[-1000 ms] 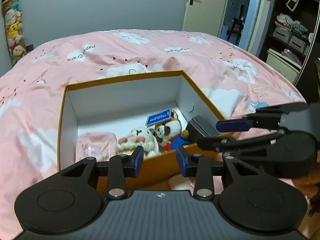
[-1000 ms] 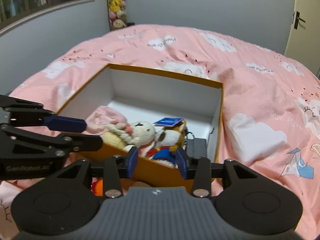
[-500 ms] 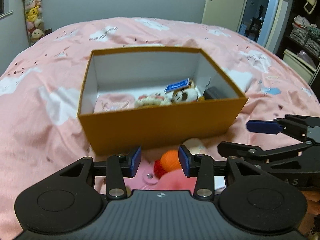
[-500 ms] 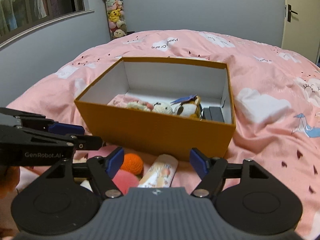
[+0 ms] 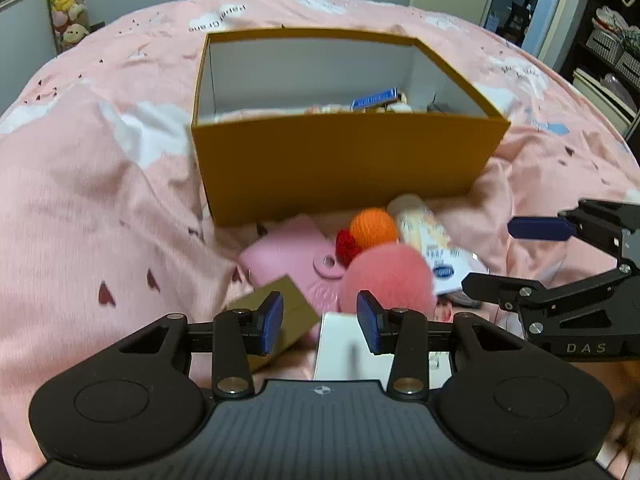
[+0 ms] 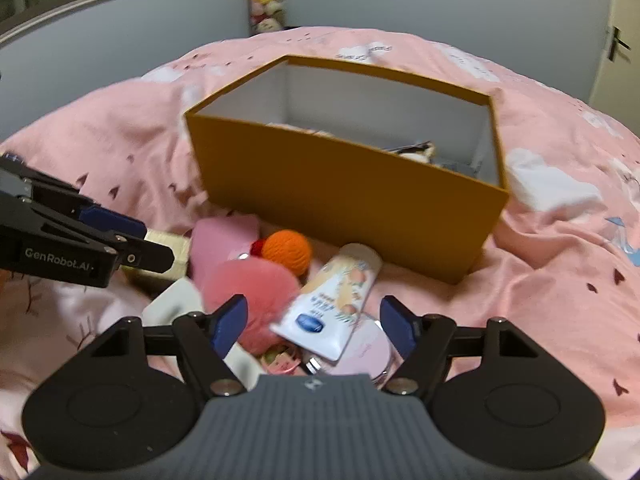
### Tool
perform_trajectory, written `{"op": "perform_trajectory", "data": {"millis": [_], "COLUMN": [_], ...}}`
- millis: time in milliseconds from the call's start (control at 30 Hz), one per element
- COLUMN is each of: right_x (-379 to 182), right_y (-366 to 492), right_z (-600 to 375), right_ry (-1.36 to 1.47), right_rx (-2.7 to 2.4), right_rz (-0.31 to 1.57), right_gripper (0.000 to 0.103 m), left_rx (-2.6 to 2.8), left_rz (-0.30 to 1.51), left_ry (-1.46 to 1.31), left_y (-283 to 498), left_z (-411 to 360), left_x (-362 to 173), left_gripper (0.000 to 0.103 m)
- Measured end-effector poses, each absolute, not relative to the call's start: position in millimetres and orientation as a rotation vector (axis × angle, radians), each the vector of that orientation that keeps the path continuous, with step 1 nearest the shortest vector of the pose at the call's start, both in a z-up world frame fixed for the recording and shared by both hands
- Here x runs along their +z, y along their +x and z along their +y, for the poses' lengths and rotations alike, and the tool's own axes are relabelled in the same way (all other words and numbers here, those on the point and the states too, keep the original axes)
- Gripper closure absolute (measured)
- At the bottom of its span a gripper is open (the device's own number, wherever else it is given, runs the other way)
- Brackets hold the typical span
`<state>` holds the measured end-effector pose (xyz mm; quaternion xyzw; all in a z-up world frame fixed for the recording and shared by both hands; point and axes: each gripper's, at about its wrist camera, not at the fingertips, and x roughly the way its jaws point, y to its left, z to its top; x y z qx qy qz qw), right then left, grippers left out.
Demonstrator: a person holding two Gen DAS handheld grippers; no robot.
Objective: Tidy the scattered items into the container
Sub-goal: 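Withdraw both grippers from the orange box toward the remaining items, then grasp the gold gift box with the left gripper while the right grasps the pink pompom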
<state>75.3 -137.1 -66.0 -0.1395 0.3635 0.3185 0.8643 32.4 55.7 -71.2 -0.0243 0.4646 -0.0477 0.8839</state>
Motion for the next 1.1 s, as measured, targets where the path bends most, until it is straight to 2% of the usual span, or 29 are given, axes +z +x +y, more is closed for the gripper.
{"op": "perform_trajectory", "data": {"millis": [200,400,733,833,1100], "right_x": [-73,-78,-99,-101,-99], "right_y": [75,86,116,119,126], "right_z": [-125,-108,-90,-87,-81], "right_ry": [-0.322,-0.311,-0.299,-0.308,-0.35], "right_rx": [0.718,0.767,0.794,0.804,0.841], "right_rz": [0.796,0.842,0.943,0.948,0.955], "right_gripper": [0.042,0.042,0.042,0.042,0.042], "left_rx": [-0.054,-0.022,0.022,-0.039,-0.168], "left_rz": [1.015,1.026,1.103,1.116,1.12], "left_ry": [-0.059,-0.108,-0.172,-0.06,0.332], "left_y": [32,36,44,46,48], "left_z": [62,71,90,79,55], "left_x": [-78,-75,-83,-84,-83], "left_gripper": [0.062,0.062,0.042,0.038,0.036]}}
